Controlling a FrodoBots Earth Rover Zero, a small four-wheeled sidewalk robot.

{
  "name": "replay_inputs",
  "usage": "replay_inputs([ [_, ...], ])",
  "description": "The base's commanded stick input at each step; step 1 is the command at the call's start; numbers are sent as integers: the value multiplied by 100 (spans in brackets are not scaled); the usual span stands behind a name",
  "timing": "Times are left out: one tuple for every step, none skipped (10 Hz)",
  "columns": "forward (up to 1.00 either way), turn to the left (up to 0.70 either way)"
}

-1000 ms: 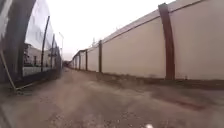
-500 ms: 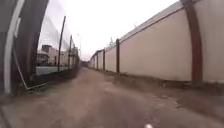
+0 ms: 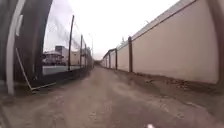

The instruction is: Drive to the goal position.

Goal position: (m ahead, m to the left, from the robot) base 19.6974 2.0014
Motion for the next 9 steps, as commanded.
replay_inputs([
  [70,35],
  [70,35],
  [70,0],
  [70,0],
  [70,0],
  [70,0],
  [70,0],
  [70,0],
  [70,0],
])
